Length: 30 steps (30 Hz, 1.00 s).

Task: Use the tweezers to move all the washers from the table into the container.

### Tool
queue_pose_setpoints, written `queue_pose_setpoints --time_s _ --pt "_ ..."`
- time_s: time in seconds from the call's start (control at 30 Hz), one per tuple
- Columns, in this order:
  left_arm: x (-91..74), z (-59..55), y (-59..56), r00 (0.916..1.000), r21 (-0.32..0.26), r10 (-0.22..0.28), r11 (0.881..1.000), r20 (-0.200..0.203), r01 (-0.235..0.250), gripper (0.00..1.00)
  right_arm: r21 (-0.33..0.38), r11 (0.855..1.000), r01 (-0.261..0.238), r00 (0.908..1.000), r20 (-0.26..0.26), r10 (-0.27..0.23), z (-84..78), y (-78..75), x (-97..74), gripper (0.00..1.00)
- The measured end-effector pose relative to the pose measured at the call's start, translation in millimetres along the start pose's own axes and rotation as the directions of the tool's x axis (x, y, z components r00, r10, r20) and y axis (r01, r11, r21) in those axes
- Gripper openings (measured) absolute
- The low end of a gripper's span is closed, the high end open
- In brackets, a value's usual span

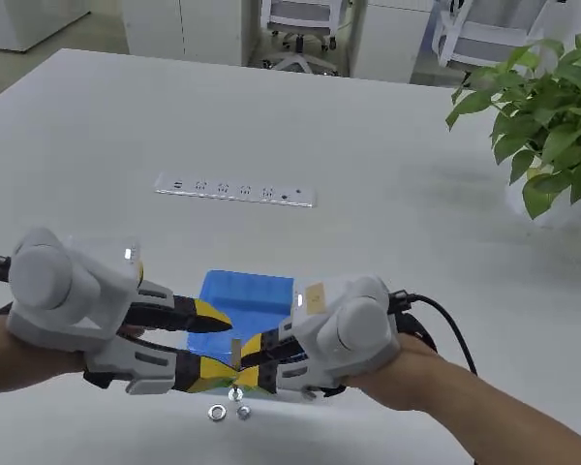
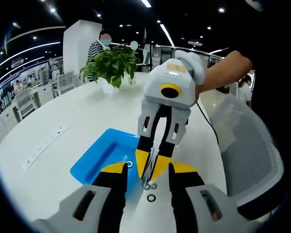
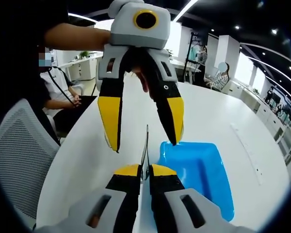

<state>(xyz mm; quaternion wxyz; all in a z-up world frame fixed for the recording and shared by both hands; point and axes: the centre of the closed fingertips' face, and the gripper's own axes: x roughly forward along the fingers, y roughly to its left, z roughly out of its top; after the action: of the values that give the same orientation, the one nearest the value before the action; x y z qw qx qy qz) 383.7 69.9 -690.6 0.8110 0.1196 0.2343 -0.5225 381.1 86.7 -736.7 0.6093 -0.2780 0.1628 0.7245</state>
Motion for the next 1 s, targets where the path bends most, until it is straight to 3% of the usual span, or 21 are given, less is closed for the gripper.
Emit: queue_pose_setpoints --time_s 0.23,0.77,1.0 --pt "-5.0 -3.7 3.1 0.9992 -0.030 0.039 0.999 0.005 -0.039 0.62 -0.008 1.000 0.004 1.0000 0.008 -0.004 9.9 -2.6 -7.8 0.08" --pt "-16.8 -5.5 3.3 0.9938 -0.104 0.105 0.990 0.039 -0.100 0.85 -0.023 0.999 0.033 0.9992 0.023 -0.032 26.1 -17.1 -30.2 0.08" --pt "-20.1 -4.7 5.2 0.9904 -0.128 0.130 0.984 0.046 -0.123 0.95 -0.019 0.998 0.060 0.9975 0.037 -0.059 29.7 -30.3 -37.8 0.08"
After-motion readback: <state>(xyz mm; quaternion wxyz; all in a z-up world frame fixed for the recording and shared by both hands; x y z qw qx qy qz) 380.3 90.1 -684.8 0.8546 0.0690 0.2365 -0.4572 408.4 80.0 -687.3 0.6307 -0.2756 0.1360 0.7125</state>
